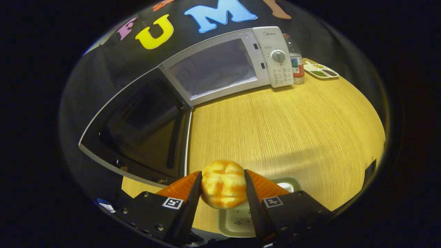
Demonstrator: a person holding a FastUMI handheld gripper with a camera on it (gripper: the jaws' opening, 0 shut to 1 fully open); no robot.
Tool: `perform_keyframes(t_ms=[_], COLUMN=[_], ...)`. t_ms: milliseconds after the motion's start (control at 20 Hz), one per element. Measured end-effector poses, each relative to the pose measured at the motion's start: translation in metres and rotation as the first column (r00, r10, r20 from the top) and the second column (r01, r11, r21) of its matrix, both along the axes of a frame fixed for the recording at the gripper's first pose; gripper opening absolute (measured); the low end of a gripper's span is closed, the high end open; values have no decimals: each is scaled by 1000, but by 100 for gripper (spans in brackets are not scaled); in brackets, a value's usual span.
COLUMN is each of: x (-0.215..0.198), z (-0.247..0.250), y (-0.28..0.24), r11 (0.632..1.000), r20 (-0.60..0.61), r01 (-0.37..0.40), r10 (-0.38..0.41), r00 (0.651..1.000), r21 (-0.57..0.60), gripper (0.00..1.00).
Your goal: Open the microwave, put the food inside, and close the microwave door.
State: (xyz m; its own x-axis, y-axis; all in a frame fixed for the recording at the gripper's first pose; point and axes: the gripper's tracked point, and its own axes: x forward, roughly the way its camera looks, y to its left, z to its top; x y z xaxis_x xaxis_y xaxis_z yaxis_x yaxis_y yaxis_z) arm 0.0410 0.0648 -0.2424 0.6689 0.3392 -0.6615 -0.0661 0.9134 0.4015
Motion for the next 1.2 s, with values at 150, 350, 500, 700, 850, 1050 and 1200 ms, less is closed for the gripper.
perform_keyframes(t_ms=[150,350,500,700,850,1050,1200], x=[28,66,90,123,146,177,198], z=[9,25,36,49,54,55,57], y=[1,5,12,17,18,20,23], r11=[999,992,985,978,977,977,974], r20=[37,81,112,159,190,220,242], r01=[25,68,76,86,89,91,95], r10=[-26,-77,-94,-117,-126,-133,-144], r00=[999,994,989,980,974,966,959], r21=[29,109,155,191,195,192,206], gripper=[69,69,69,69,69,69,69])
